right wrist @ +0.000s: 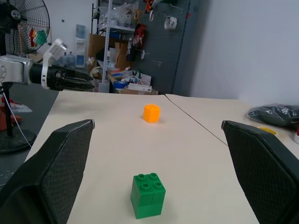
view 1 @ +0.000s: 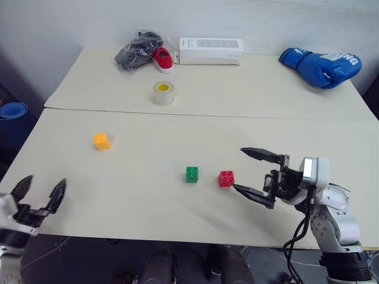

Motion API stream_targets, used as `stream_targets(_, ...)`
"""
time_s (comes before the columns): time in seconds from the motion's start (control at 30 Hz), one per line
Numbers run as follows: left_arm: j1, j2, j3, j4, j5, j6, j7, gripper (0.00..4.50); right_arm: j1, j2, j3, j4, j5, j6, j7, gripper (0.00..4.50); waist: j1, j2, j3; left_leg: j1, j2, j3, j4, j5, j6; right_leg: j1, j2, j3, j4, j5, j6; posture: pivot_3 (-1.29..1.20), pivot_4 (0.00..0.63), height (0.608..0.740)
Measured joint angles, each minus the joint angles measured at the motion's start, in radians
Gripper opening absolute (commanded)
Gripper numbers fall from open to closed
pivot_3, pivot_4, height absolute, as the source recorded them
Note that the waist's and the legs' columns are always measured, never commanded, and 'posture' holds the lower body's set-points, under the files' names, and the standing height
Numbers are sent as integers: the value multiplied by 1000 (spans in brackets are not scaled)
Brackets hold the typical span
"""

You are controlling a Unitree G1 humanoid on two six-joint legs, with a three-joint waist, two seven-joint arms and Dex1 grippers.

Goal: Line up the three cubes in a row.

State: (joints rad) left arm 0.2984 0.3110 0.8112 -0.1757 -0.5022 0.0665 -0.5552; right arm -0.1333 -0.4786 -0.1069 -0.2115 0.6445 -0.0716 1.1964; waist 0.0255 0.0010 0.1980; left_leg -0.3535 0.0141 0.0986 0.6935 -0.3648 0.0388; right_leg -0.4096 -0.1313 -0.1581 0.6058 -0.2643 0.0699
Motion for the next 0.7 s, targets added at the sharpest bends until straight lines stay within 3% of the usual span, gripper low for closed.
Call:
stream_targets(0.17,-48,-22,-126,-93,19,93,133,4490,-15,11,23,21,-21,-16,6,4500,6,-1,-1,-1,0,0,0,0,0,0,0,0,0,0,0,0,150,740)
stream_targets(0.3,-251,-29,-258,-138,79,244,345,4490,-18,10,26,27,-30,-16,15,4500,1,-1,-1,0,0,0,0,0,0,0,1,0,5,0,0,0,150,740)
stream_targets(0.5,-471,-123,-425,-110,222,345,602,4490,-16,11,25,38,-46,-21,16,4500,-3,-2,-1,-1,0,3,0,1,0,0,3,0,4,0,1,0,150,740)
stream_targets(0.7,-575,-169,-439,37,336,337,776,4490,-3,15,25,67,-68,-61,18,4500,-2,-2,-1,0,0,4,0,1,-1,-1,4,0,4,0,1,0,150,740)
